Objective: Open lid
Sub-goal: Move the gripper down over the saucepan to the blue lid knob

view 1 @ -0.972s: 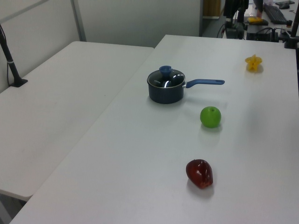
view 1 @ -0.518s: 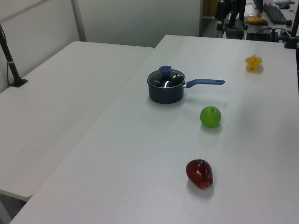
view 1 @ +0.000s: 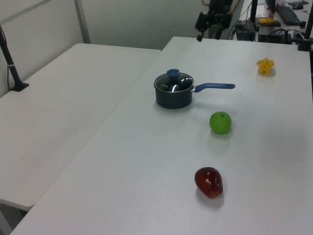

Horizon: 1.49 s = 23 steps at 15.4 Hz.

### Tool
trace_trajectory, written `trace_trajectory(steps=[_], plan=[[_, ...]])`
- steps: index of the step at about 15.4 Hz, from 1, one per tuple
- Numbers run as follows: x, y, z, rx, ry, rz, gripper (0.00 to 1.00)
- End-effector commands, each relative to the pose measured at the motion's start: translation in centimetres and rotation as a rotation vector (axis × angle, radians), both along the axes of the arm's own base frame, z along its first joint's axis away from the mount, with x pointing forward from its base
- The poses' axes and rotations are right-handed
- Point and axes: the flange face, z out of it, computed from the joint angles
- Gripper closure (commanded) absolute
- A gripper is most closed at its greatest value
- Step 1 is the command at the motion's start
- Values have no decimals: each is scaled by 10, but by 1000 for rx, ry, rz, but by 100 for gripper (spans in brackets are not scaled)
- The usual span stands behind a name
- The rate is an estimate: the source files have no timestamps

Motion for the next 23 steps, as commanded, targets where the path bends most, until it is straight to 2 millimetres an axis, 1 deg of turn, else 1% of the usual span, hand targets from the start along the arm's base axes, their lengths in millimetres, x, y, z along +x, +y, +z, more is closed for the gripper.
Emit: trace_trajectory(steps=[1, 2, 4, 6, 8, 10, 11, 13, 16, 17, 19, 23], plan=[[30, 23, -23, -14, -57, -199, 0], [40, 26, -34, -29, -67, -244, 0], [64, 43, -48, -54, -120, -328, 0], [82, 47, -65, -102, -152, -398, 0], [93, 61, -81, -129, -165, -411, 0], [102, 69, -99, -143, -161, -402, 0], [105, 72, -106, -150, -158, -398, 0], [109, 69, -108, -156, -163, -400, 0], [110, 67, -109, -176, -168, -397, 0], [110, 66, -111, -186, -168, -393, 0], [111, 67, -121, -219, -166, -377, 0], [111, 66, -126, -235, -161, -368, 0]])
